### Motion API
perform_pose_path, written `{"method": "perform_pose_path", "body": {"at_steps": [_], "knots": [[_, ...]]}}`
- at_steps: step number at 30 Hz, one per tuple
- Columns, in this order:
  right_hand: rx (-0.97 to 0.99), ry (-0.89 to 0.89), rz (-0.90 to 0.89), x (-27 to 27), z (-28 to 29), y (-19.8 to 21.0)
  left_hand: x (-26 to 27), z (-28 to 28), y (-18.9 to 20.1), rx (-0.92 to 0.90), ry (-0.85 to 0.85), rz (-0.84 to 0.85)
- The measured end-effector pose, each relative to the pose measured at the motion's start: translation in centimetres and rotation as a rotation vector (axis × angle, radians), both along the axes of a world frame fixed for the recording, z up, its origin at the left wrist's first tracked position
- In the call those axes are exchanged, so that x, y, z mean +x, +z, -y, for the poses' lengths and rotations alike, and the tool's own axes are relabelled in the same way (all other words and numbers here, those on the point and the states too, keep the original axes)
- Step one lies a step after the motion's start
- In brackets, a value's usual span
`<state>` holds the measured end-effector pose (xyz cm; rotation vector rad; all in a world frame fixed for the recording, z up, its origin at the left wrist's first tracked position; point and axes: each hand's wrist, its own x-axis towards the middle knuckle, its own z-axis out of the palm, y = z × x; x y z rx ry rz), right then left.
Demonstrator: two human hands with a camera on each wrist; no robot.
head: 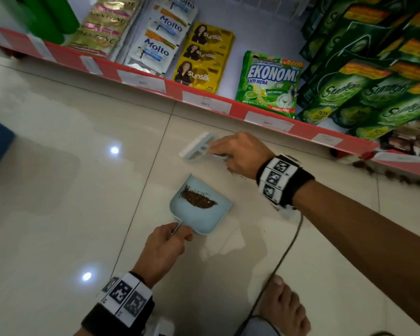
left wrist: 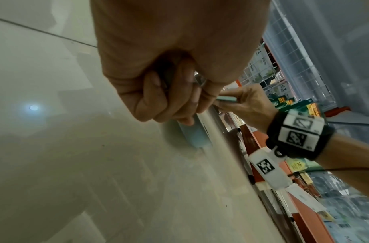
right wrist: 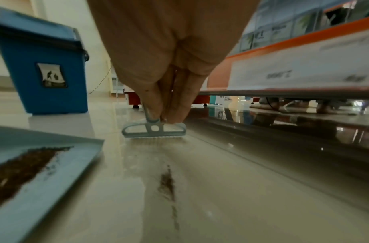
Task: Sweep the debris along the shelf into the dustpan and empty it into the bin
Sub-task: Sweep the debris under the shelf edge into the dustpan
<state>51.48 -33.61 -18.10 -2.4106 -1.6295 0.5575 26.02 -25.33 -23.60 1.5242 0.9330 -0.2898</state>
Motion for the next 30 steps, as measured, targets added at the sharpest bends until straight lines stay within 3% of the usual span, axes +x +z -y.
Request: {"method": "perform_pose_path", "body": {"at_steps": [8, 14, 18, 21, 26, 30], "knots": [[0.137, -0.040, 0.116, 2.9, 10.7, 0.7, 0.0, 0.3, -0.3, -0.023, 0.011, 0.020], [0.282, -0.154, 0.123, 2.1, 8.0, 1.0, 1.1, 0.5, -0.3, -0.009, -0.017, 0.034], [0.077, -0.121, 0.237, 0.9, 5.0, 0.8, 1.3, 0.5, -0.2, -0.005, -0.018, 0.027], [-0.025, -0.071, 0.290, 1.0, 5.9, 0.4, 1.2, 0.7, -0.2, -0.007, -0.006, 0.022], [-0.038, -0.044, 0.282, 1.7, 12.2, 0.2, 1.4, 1.0, -0.6, -0.019, 0.004, 0.017], [0.060, -0.133, 0.301, 1.6, 14.0, 1.1, 1.9, 1.4, -0.9, -0.024, -0.009, 0.010]]}}
